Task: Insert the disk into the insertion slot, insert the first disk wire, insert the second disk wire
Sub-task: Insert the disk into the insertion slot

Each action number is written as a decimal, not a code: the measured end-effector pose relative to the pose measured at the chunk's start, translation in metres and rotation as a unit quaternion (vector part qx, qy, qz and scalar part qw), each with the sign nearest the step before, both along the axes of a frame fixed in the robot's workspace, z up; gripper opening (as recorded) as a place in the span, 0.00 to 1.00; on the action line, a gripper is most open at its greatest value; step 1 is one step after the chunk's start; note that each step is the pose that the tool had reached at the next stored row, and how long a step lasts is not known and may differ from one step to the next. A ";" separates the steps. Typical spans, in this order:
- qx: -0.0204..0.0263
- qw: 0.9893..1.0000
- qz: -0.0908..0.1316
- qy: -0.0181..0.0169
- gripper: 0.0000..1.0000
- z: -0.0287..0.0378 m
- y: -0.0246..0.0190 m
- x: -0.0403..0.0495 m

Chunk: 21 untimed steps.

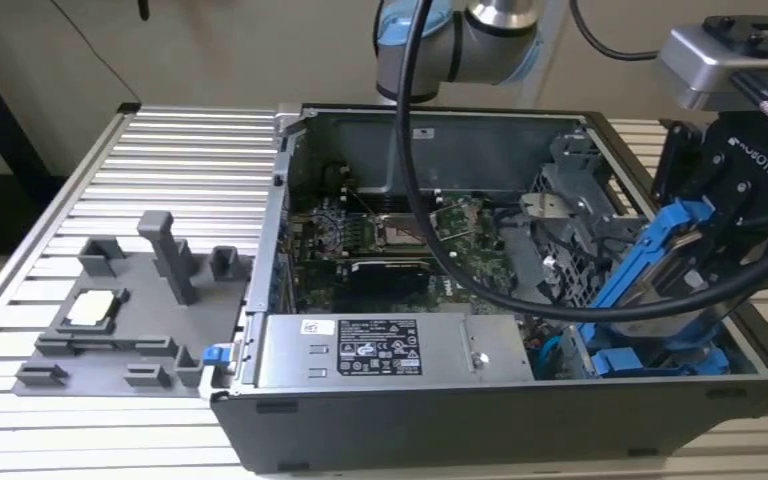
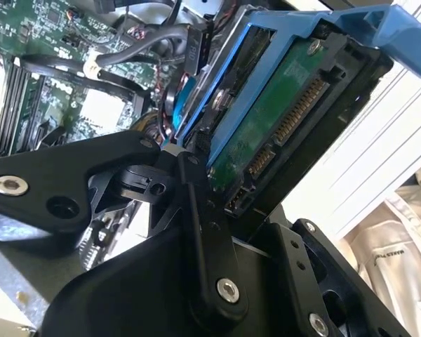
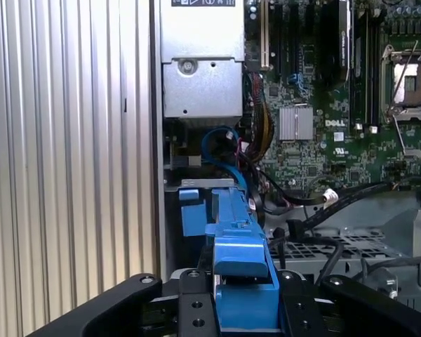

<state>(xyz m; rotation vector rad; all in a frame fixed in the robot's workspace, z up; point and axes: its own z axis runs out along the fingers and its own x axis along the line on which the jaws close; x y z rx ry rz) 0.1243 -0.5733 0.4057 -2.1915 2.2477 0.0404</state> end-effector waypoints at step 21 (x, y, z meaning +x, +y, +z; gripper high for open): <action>0.001 1.000 0.000 0.000 0.33 -0.0328 0.0026 0.0011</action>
